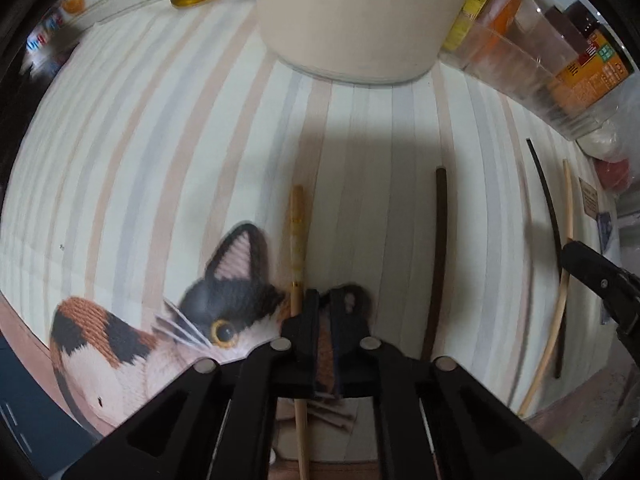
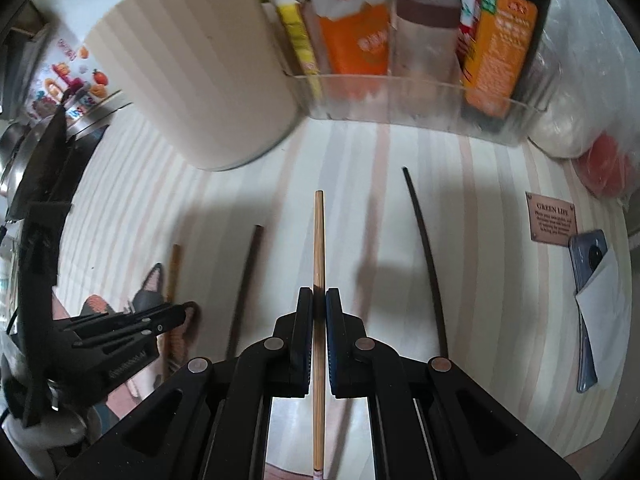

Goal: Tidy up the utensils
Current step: 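Lift both light wooden chopsticks upright off the cloth toward the beige holder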

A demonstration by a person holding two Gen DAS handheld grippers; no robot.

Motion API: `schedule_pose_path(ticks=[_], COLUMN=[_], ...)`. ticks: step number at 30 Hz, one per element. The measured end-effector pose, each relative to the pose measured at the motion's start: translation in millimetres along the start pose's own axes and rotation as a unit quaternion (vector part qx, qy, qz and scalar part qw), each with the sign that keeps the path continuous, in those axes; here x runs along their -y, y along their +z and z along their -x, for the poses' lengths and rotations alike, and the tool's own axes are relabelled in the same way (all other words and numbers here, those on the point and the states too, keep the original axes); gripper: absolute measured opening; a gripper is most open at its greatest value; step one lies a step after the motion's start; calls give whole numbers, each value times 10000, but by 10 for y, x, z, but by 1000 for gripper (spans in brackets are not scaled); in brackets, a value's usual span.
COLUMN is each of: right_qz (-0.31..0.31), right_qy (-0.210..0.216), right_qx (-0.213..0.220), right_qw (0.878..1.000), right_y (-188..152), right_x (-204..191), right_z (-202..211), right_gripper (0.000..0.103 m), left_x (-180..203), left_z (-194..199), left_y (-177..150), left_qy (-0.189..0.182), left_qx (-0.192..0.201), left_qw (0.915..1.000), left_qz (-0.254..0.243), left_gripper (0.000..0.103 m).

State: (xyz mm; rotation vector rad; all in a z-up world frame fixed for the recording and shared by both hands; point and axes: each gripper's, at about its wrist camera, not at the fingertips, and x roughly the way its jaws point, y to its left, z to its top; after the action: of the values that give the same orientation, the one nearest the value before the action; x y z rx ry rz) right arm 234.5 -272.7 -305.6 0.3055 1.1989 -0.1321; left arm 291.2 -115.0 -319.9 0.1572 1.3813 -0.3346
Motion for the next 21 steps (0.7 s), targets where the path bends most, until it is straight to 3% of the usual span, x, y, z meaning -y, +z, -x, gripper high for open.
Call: schedule_pose_path(ticks=[4, 12, 16, 21], right_qz=[-83, -24, 3, 10], right_qy=[-23, 102, 237, 323], right_qx=[-20, 227, 318, 361], right_qw=[10000, 9997, 9992, 9988], right_y=[13, 78, 130, 184], right_x=[53, 65, 43, 7], right_z=[-21, 160, 273, 333], right_gripper=[6, 6, 6, 6], left_x=[-9, -202, -370, -424], left_z=[70, 663, 769, 577], left_y=[-16, -251, -288, -237], left_qy=[-29, -341, -446, -612], left_qx=[114, 614, 699, 362], left_qw=[9998, 9963, 9947, 9953], left_qz=[151, 492, 602, 656], left_gripper=[0, 0, 0, 5])
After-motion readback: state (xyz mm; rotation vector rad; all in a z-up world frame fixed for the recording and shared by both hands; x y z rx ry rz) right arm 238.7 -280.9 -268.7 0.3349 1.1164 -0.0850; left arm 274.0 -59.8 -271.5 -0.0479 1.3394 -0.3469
